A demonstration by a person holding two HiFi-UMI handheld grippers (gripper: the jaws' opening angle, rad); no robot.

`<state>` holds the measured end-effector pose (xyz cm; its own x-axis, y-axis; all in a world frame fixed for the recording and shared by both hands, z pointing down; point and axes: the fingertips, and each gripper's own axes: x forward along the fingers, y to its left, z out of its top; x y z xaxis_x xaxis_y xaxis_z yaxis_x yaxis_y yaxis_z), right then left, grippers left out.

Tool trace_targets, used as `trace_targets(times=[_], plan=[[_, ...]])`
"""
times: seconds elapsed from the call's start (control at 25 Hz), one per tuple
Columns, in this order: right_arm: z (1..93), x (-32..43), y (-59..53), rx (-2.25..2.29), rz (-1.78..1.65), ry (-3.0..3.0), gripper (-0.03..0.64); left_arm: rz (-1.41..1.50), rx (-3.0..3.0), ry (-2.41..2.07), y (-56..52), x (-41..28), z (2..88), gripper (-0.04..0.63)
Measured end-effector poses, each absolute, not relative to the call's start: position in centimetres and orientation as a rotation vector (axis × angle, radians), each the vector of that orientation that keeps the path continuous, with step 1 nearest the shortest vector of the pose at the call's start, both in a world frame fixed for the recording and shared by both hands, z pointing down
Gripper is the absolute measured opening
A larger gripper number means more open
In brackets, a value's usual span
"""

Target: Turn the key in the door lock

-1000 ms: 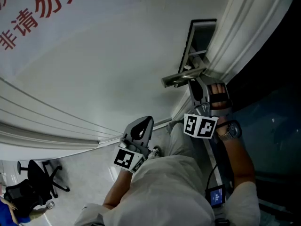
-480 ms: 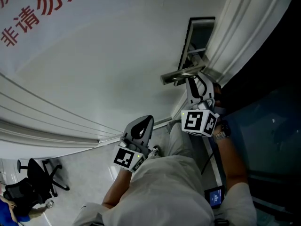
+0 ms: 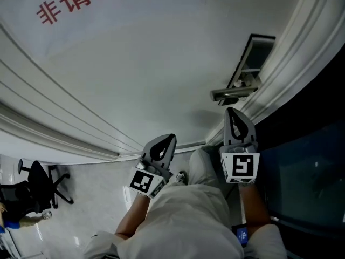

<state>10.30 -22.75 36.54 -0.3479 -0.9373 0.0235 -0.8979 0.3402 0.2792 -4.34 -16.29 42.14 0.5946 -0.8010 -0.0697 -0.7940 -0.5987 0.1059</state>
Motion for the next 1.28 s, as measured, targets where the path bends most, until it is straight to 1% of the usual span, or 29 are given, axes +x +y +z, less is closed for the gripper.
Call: trace_targets(times=[0.28, 0.56, 0.8, 1.28], plan=[[39.8, 2.3, -20.9, 1.364, 0.013, -2.757, 0.003, -0.187, 2.591, -1.685, -14.7, -9.7, 41.7, 0.003], [41.3, -4.0, -16.4, 0.996, 0.031, -2.882, 0.003, -0.140, 2.330, -1.986, -10.2, -13.8, 42.6, 0.003], [41.6, -6.4, -11.6, 0.725, 0.057, -2.958, 0.003, -0.099, 2.090, -2.196, -4.1, -15.6, 42.6, 0.003], [43.5, -7.6, -3.8, 0.379, 0.159, -2.993, 0.003, -0.058, 1.852, -2.436, 5.6, -14.9, 42.4, 0.003]])
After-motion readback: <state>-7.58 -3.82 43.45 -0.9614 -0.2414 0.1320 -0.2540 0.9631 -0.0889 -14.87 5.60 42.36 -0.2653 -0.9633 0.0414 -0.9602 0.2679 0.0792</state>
